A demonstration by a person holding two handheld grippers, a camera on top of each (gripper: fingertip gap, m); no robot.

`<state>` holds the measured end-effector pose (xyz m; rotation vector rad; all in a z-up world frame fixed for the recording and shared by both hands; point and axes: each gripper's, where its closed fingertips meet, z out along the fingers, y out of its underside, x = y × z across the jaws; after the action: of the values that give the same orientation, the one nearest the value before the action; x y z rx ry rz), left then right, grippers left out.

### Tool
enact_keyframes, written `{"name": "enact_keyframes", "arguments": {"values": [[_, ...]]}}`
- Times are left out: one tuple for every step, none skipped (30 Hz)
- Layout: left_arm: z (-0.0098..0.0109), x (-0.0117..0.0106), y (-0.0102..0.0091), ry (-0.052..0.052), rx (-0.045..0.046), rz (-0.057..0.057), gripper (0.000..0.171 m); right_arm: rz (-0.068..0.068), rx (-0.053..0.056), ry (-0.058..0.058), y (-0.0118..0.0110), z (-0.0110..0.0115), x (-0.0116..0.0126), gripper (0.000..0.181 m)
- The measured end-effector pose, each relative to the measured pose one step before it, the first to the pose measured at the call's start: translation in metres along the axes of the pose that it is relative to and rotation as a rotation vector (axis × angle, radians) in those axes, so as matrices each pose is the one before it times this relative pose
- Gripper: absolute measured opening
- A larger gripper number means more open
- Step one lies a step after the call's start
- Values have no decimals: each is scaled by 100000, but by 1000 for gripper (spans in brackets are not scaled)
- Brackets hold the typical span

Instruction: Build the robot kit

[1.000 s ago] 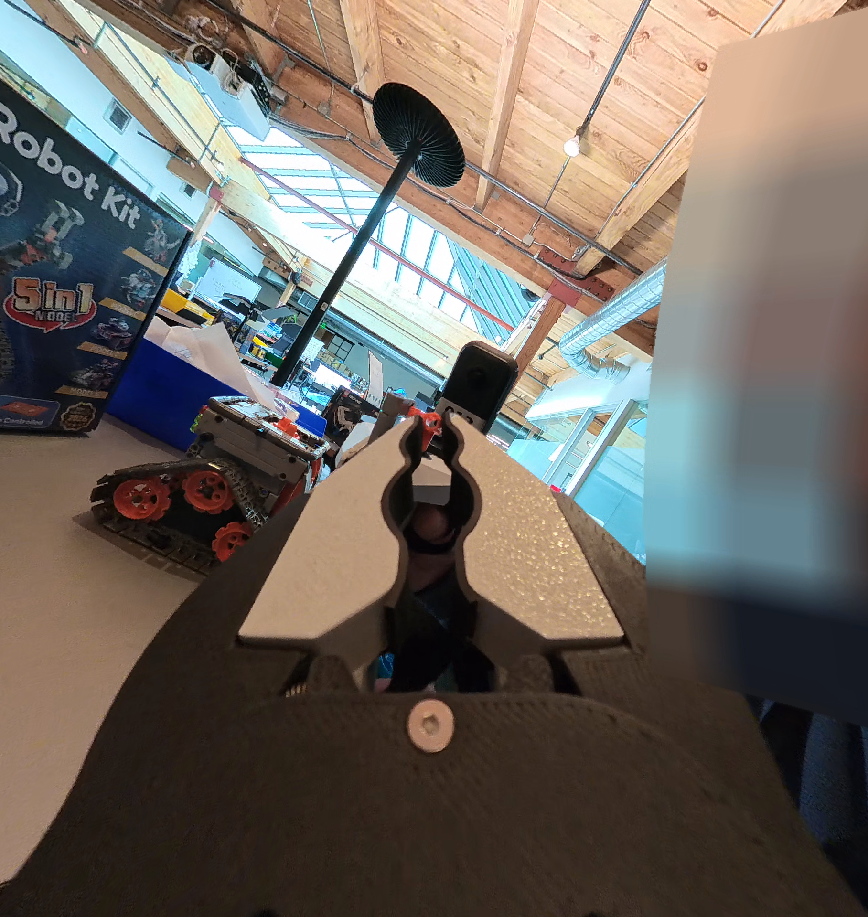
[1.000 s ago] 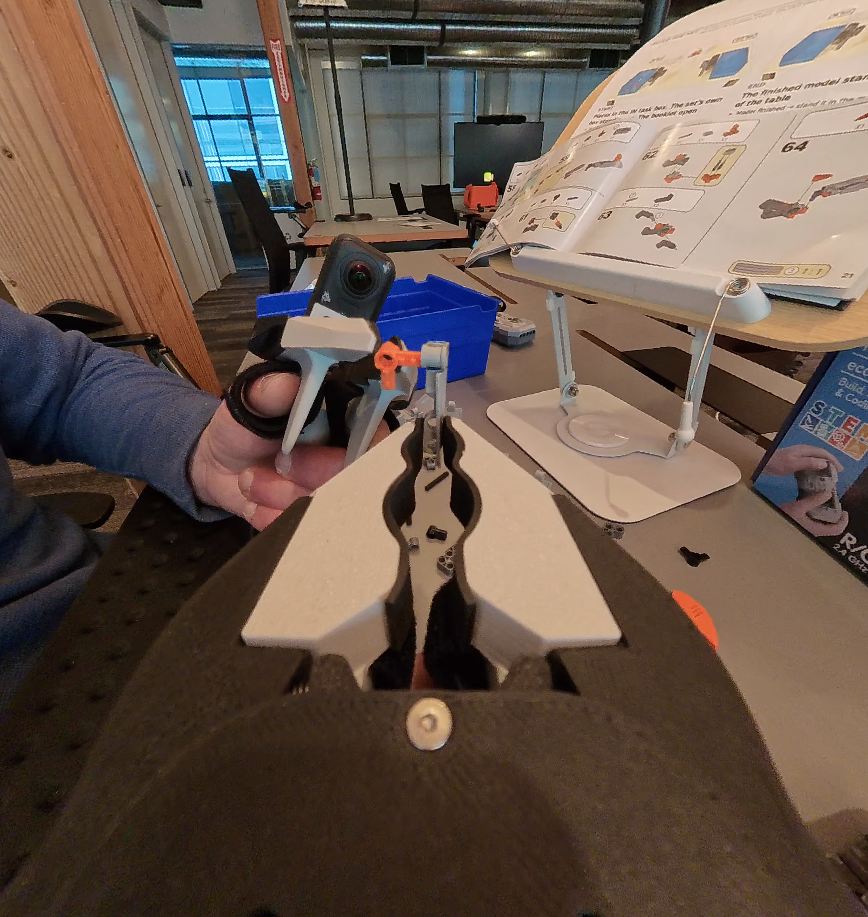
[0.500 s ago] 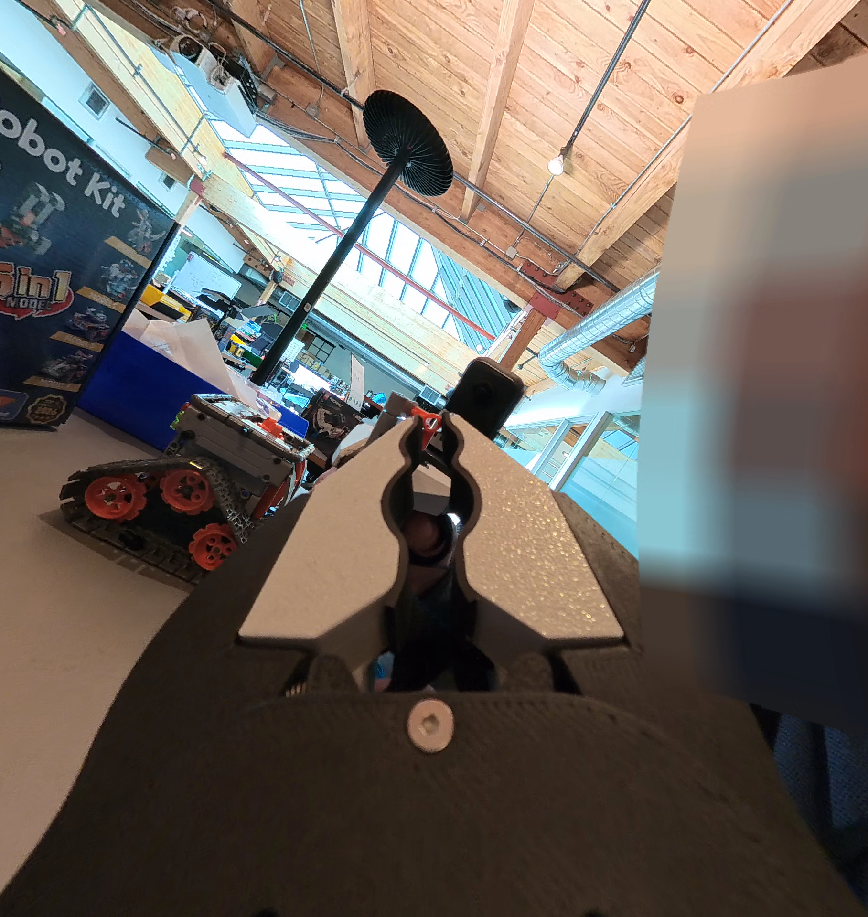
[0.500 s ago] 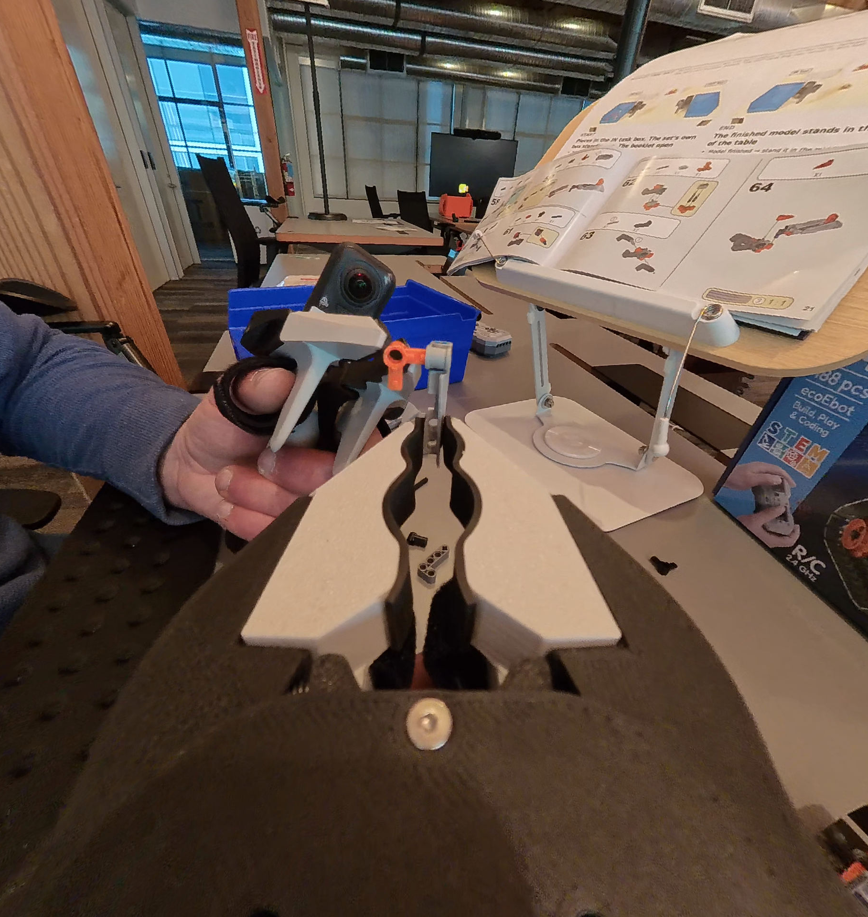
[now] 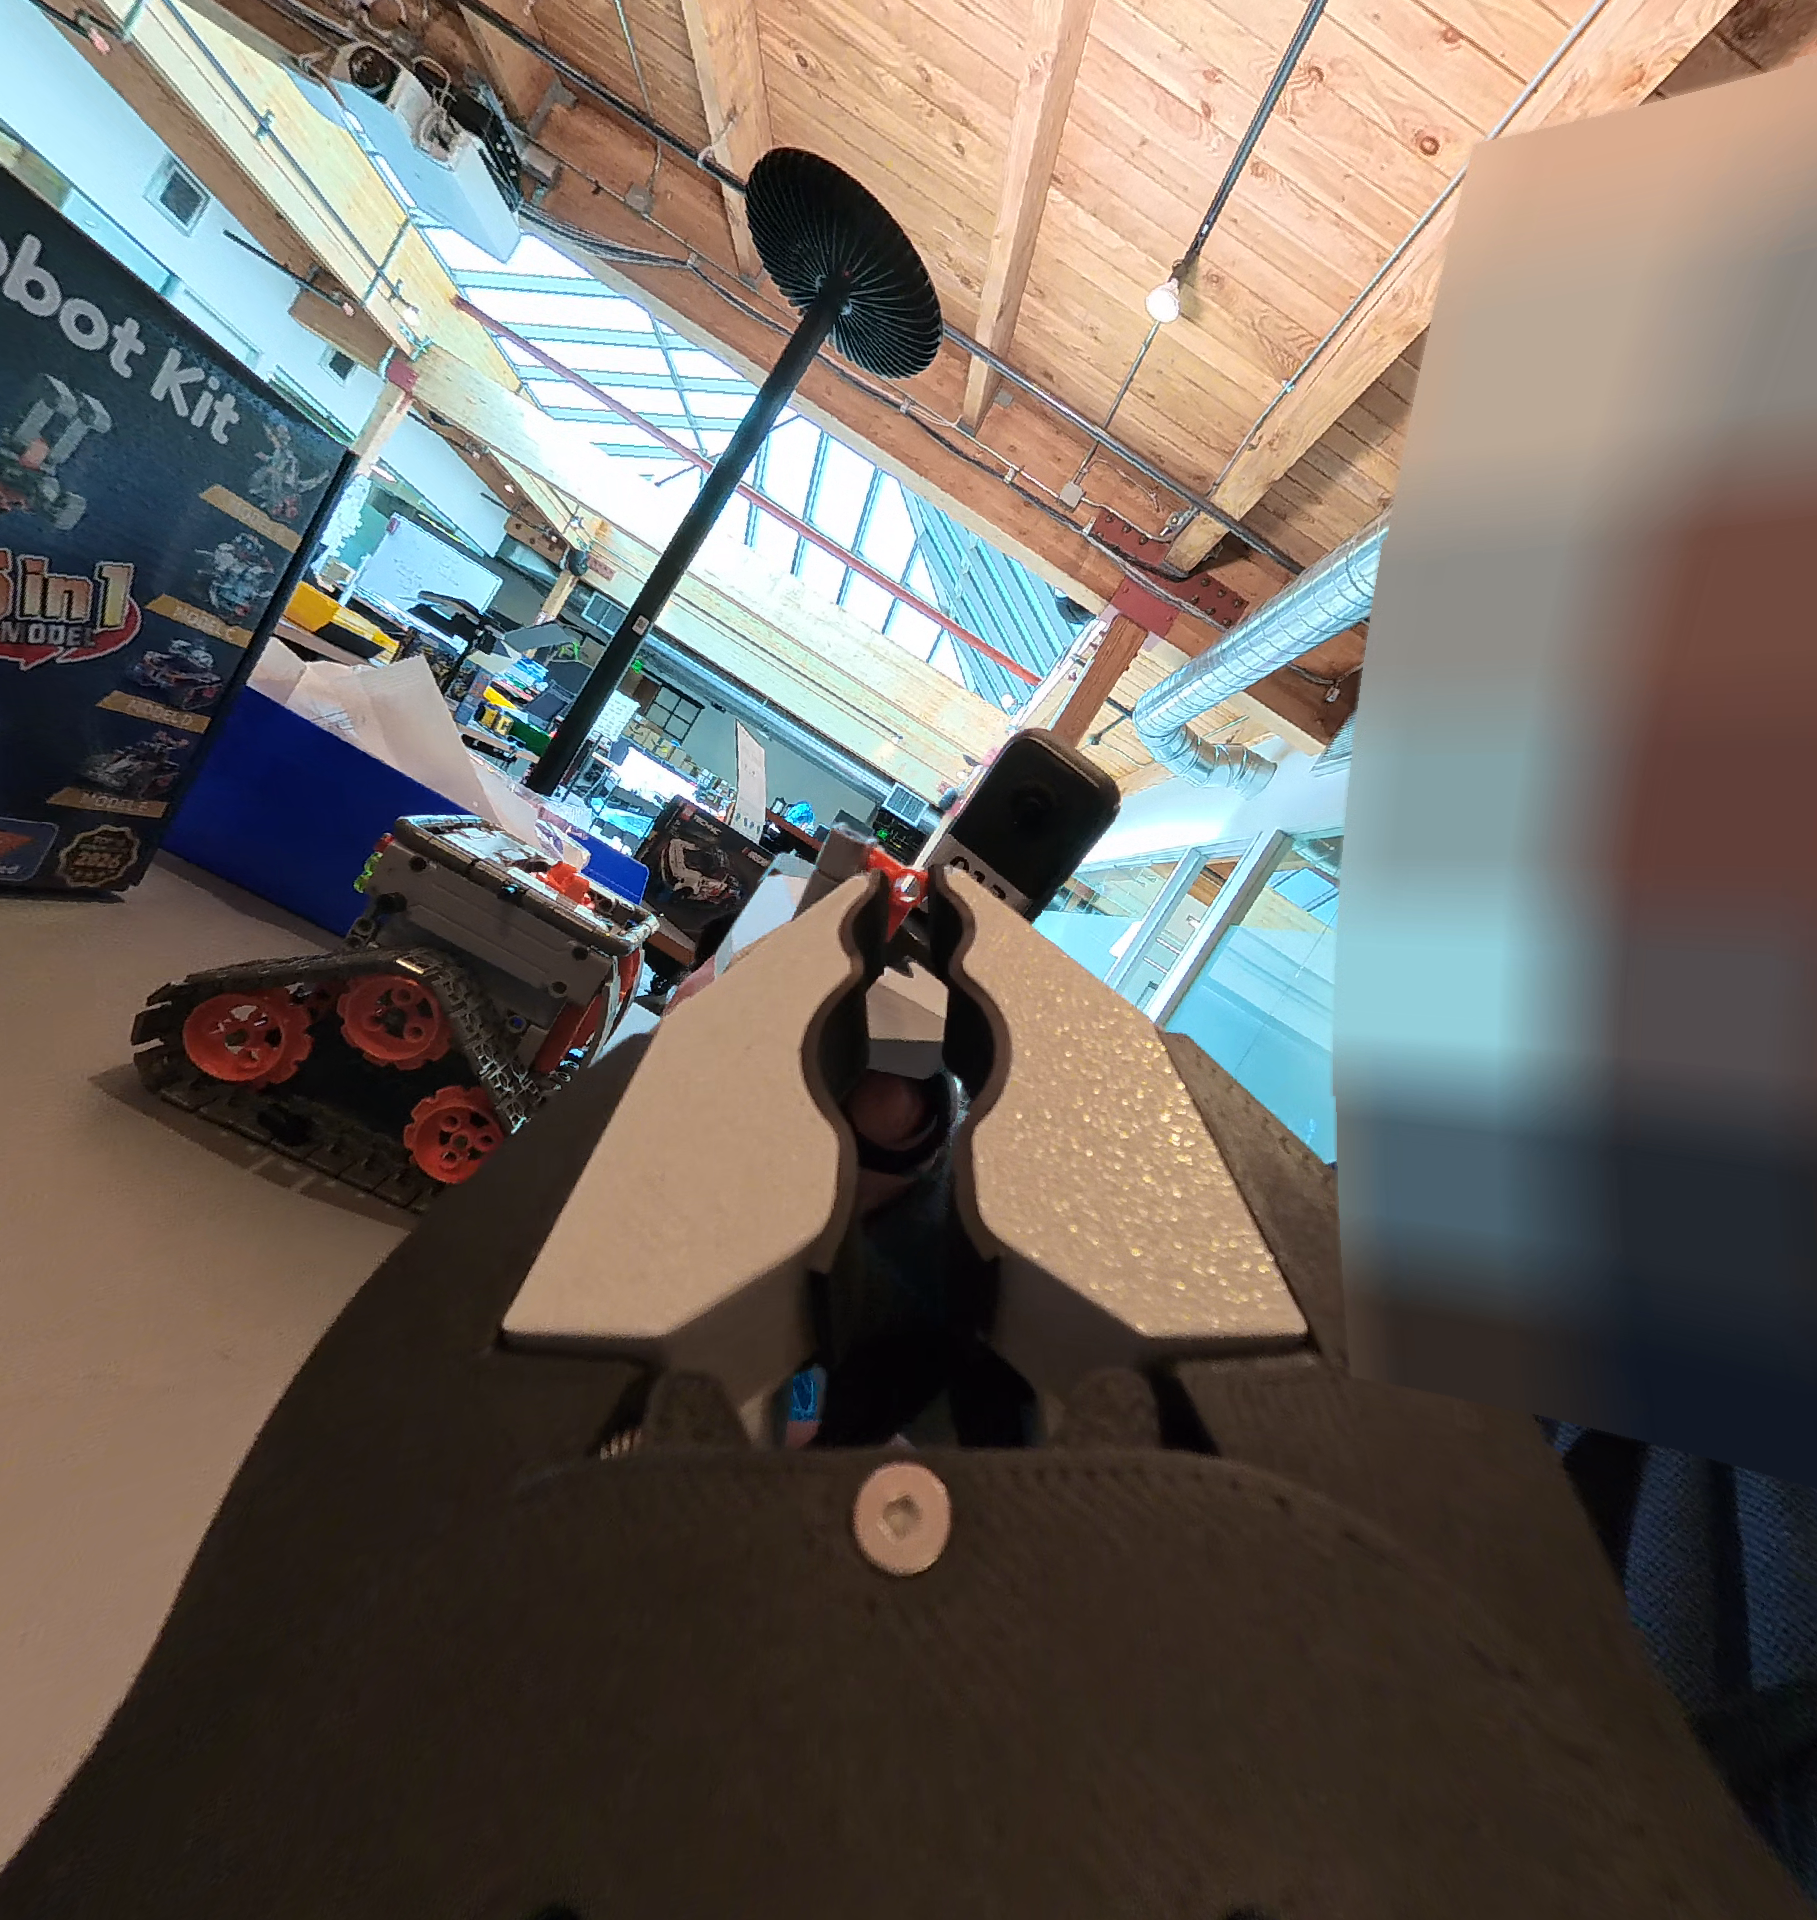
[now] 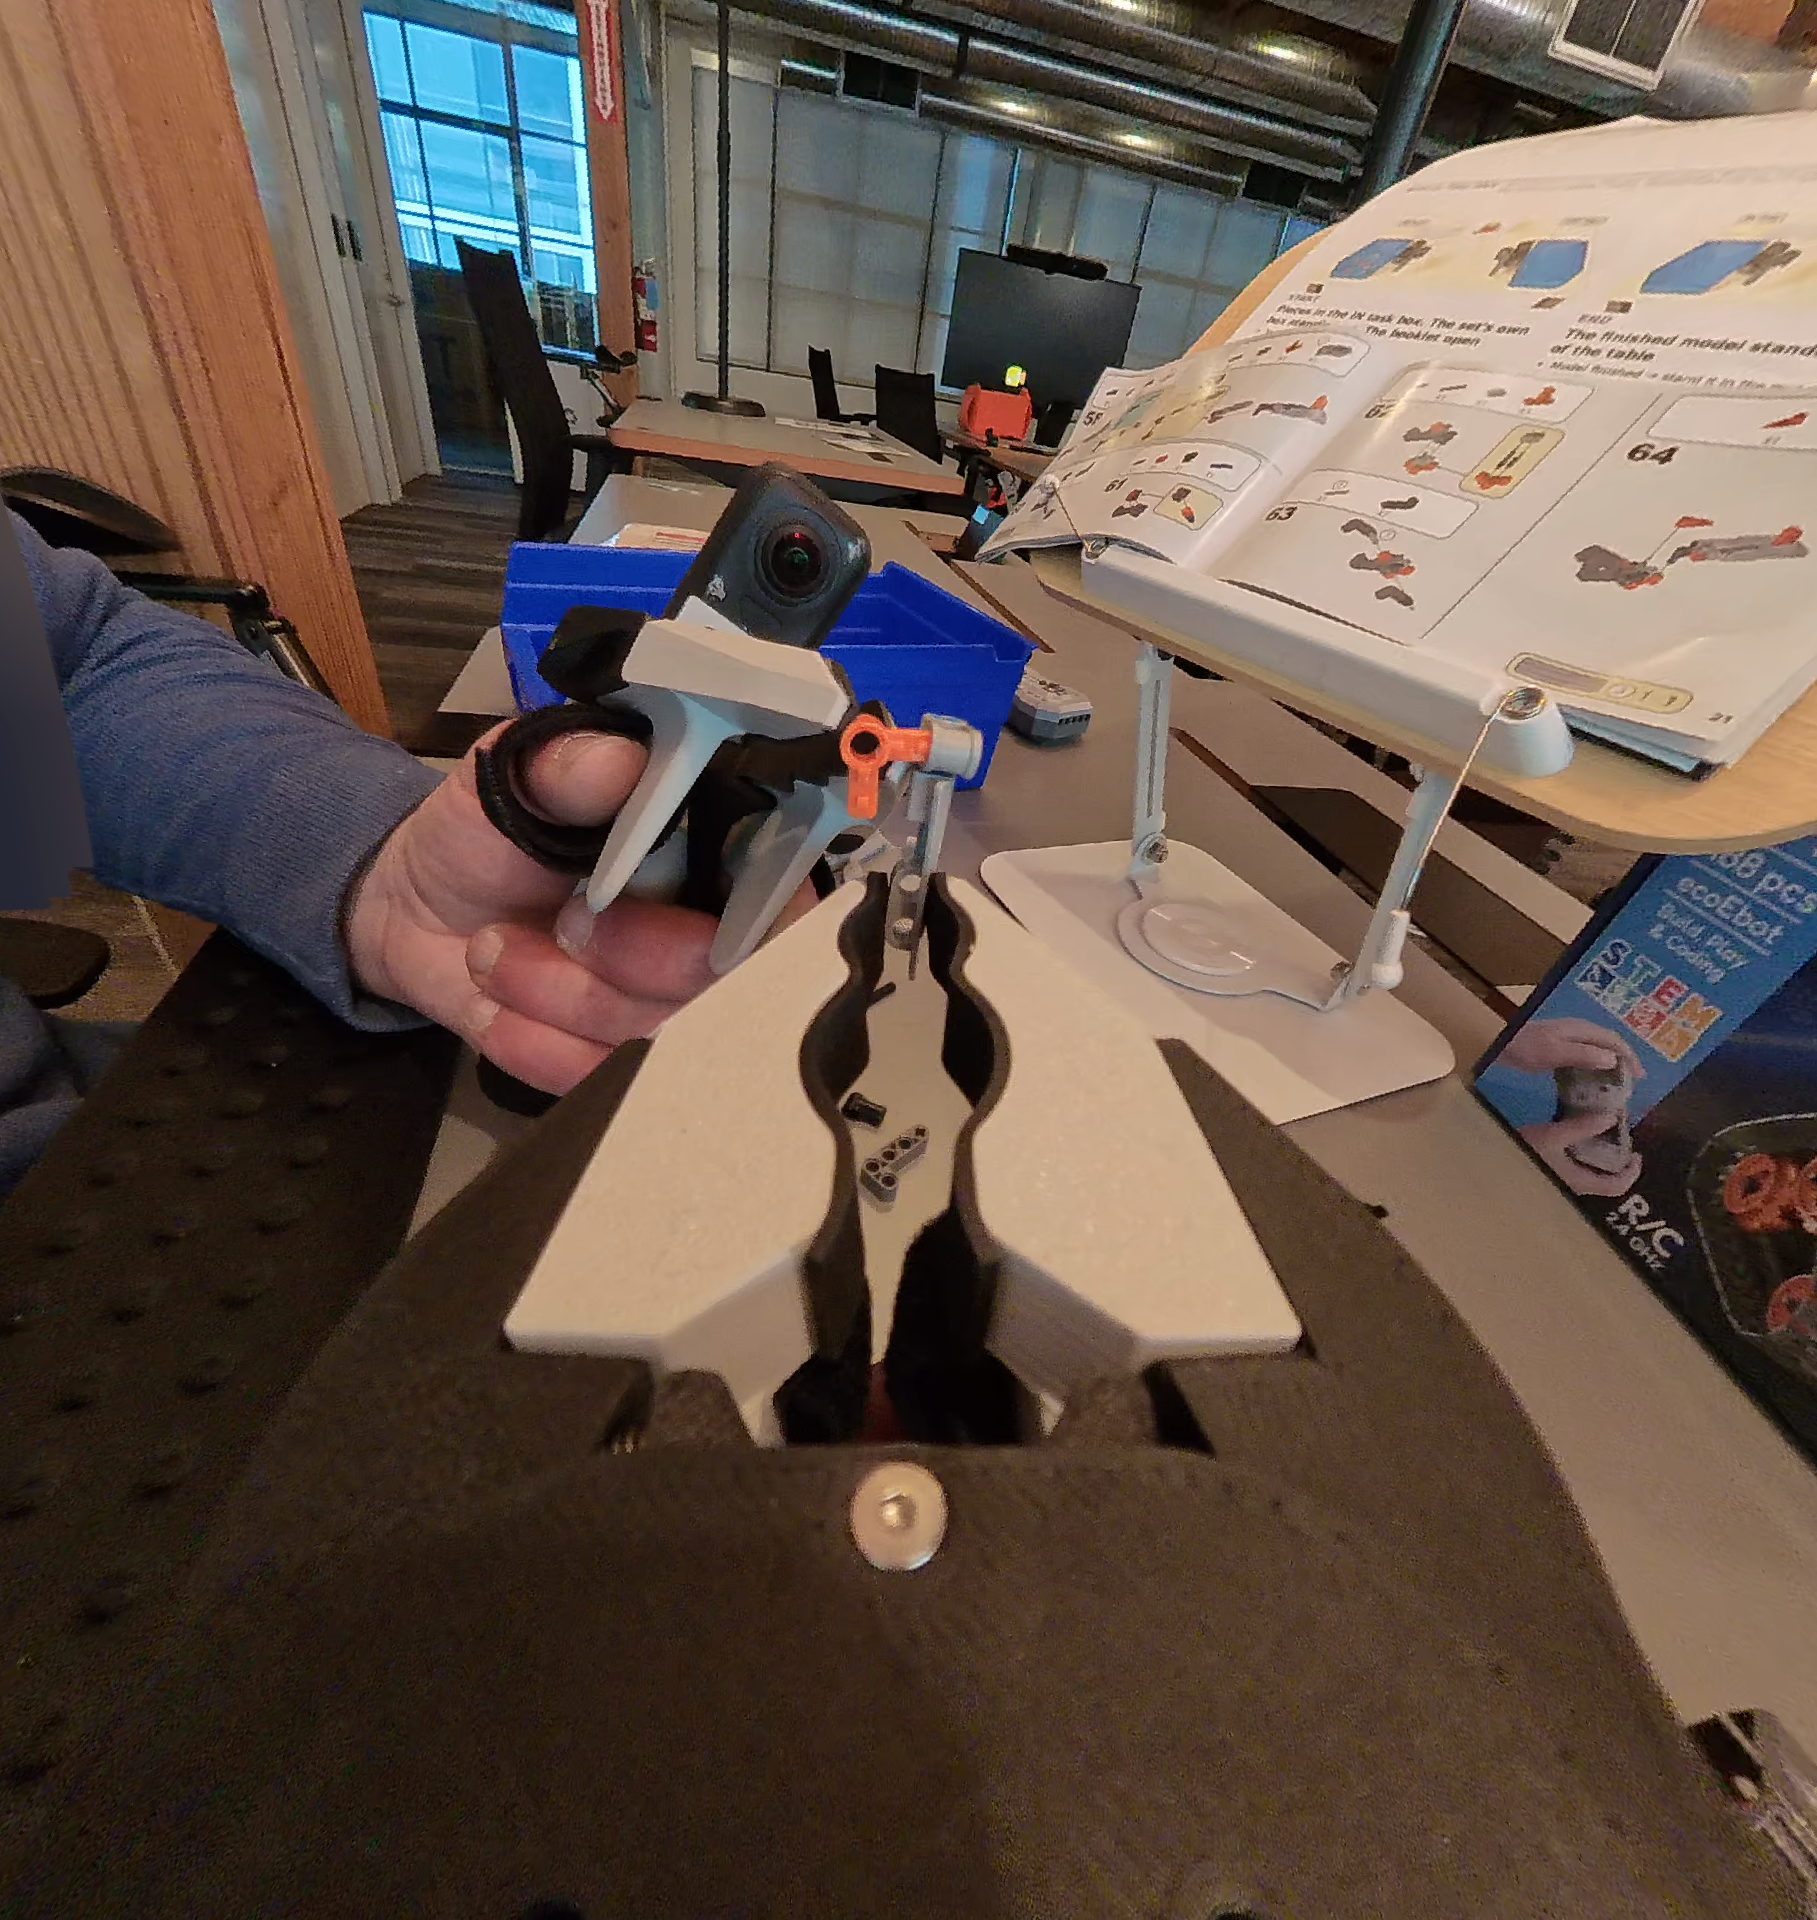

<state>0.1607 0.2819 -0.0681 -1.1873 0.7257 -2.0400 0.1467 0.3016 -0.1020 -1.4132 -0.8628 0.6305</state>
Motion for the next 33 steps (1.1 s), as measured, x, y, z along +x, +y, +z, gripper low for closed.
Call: {"name": "enact_keyframes", "arguments": {"values": [[17,44,-4,53,58,-41,6,-1326,5,596,-55,-28,5,5],[16,-6,2,-308,-144,172,6,-1439,-240,866,-4,-18,54,5],[-36,-8,-23,96,265,-658,6,-1753,-547,1197,43,-11,112,5],[-46,-23,-35,172,348,-1203,6,-3085,-767,1890,58,-24,160,5],[-2,-35,8,-405,143,-430,6,-3755,-731,2396,57,-16,174,5],[17,-35,-12,-549,382,-505,6,-3245,-633,2502,44,-5,217,5],[11,-22,-14,-106,505,-930,6,-3830,-785,2774,31,-5,201,5],[19,-1,-29,-125,550,-423,6,-3937,-826,2881,-1,-5,172,5],[24,47,-42,-242,400,415,6,-3068,-524,2586,-53,2,115,5],[19,-7,-33,-809,273,893,6,-2909,-521,2434,-46,12,85,5],[10,-32,-37,-704,528,532,6,-2440,-682,2321,-12,42,95,5],[-13,-124,-17,-1088,488,556,6,-1454,-881,1753,35,61,50,5],[-15,-96,-6,-773,234,676,6,-1471,-728,1383,61,64,12,5],[-26,-41,-16,-421,38,650,6,-1452,-437,1302,39,42,38,5],[-23,-31,-57,-398,116,543,6,-502,-269,797,16,21,48,5],[-20,-25,-64,-372,215,415,6,-417,-52,727,-15,-4,70,4],[-9,-27,-47,-334,184,351,6,-1852,-140,1439,-12,-2,77,5],[-4,-24,15,-248,-63,-38,6,-1902,-483,1227,23,18,40,5],[-50,-82,-38,-322,222,-427,6,-540,-618,455,63,36,10,5],[-37,-89,-21,-258,196,-370,6,-700,-484,530,73,28,41,5],[-13,-83,5,-380,79,-110,7,-1302,-588,666,84,32,25,5],[-46,-100,-38,-596,486,134,7,83,-584,20,68,36,-2,5],[-16,-29,-13,-141,151,62,7,1297,-195,-420,29,25,-15,5],[8,-18,5,-432,-89,394,7,601,-161,-195,19,19,3,5],[-10,-94,-14,-1076,177,913,7,348,-530,-131,63,24,2,5],[-10,-37,-14,-440,356,164,7,1066,-416,-311,29,21,-27,5],[-2,-55,2,-418,335,-415,7,1028,-306,-296,42,24,-31,5],[-15,-137,38,-987,275,217,7,594,-765,-224,108,46,-20,5],[-23,-128,22,-862,121,385,7,684,-803,-235,135,49,-8,5],[-5,-85,-19,-553,173,-128,7,808,-570,-90,99,35,-5,5],[-17,-98,-42,-608,442,-229,7,182,-555,421,71,37,26,4],[-10,-151,-13,-1089,430,-27,7,-606,-850,809,80,47,23,5],[21,-61,21,-526,228,-48,7,-1009,-816,1115,72,49,52,5]]}}
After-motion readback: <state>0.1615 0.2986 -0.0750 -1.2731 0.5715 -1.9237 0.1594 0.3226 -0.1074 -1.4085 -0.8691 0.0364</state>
